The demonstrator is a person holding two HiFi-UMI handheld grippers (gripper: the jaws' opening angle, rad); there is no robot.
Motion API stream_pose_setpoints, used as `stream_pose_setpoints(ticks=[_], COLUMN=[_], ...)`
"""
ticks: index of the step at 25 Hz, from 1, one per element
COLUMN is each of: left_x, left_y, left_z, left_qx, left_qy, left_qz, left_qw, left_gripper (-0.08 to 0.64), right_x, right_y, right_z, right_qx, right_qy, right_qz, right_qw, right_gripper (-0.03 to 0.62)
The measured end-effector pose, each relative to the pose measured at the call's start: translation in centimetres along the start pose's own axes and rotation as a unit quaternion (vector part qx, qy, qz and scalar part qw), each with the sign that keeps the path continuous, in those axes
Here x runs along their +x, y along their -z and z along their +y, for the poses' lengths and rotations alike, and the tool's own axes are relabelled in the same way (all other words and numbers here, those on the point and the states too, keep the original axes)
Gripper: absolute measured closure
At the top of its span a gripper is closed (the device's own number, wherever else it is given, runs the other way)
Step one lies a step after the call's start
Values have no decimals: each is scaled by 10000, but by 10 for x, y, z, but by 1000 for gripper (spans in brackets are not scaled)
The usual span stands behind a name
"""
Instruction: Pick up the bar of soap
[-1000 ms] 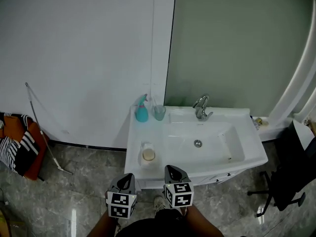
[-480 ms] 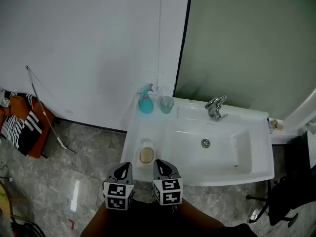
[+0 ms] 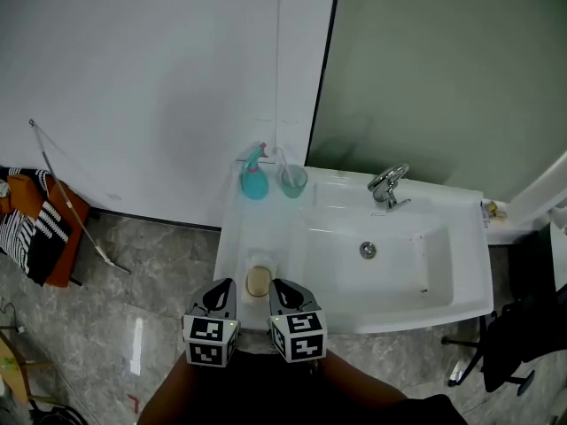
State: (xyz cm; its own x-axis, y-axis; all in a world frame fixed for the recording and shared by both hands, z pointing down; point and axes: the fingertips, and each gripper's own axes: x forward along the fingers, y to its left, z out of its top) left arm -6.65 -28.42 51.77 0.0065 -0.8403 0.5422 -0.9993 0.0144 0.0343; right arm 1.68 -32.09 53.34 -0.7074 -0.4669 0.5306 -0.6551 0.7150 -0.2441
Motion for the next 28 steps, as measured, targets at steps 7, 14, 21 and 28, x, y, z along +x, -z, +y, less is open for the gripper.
stream_pose_setpoints(ticks=[7, 14, 21, 28], left_x=[25, 43, 53, 48], left_y=[-6, -12, -10, -4], left_z=[24, 45, 63, 71], left_qx=[102, 194, -62, -143], left_qy=[568, 1060, 1634, 2287], left_qz=[33, 72, 115, 64], left_qw=[9983, 9941, 9865, 9734], left_gripper=[552, 552, 552, 552], right_x=[21, 38, 64, 80], right_y=[-8, -13, 18, 41], right_z=[4, 10, 13, 9], right_qx=[227, 236, 1102, 1584], right_qy=[412, 693, 92, 123], right_qz=[155, 544, 2235, 3379], right_qw=[9988, 9958, 9684, 9277], right_gripper=[587, 522, 474, 405])
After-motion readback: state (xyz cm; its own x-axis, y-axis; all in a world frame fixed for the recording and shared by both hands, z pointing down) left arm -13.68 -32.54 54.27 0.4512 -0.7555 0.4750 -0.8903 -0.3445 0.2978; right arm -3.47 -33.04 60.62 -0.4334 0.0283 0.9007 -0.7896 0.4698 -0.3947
